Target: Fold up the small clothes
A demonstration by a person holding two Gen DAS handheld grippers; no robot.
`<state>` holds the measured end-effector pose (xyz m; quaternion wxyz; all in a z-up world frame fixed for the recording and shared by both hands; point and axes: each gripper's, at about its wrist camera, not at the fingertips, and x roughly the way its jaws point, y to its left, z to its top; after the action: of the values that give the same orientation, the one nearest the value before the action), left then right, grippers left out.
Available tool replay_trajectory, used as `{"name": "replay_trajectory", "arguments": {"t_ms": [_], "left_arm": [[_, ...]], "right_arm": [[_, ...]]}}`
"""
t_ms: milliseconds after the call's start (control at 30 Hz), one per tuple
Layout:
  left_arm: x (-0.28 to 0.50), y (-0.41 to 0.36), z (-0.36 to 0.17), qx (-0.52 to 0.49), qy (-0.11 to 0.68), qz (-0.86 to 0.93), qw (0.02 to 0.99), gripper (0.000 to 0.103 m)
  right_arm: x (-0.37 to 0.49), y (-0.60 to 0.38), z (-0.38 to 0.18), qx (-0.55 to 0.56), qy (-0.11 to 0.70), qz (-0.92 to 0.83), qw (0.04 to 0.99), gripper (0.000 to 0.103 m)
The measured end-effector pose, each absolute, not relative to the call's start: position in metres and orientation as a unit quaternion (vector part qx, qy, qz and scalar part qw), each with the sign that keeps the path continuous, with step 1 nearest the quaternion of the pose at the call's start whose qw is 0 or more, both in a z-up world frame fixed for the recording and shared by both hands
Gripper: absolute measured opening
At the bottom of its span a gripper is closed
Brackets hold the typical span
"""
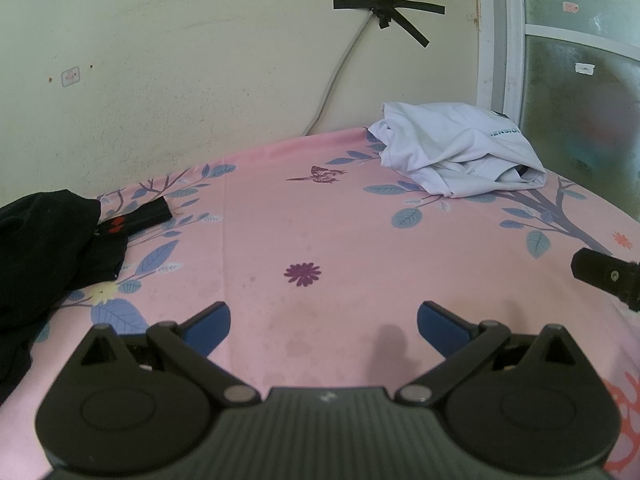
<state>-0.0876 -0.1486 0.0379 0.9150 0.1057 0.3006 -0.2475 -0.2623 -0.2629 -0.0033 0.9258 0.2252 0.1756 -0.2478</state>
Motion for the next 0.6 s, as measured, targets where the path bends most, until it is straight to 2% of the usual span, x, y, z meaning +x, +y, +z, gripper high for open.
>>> {"name": "replay_trajectory", "arguments": {"t_ms": [600], "left_arm": [[-0.0854, -0.145, 0.0398, 0.1, 0.299, -0.248, 0.916, 0.103]], "right_arm": [[-0.2557, -0.2575, -0.0022, 0.215, 0.192, -0.244, 0.926, 0.078]]}}
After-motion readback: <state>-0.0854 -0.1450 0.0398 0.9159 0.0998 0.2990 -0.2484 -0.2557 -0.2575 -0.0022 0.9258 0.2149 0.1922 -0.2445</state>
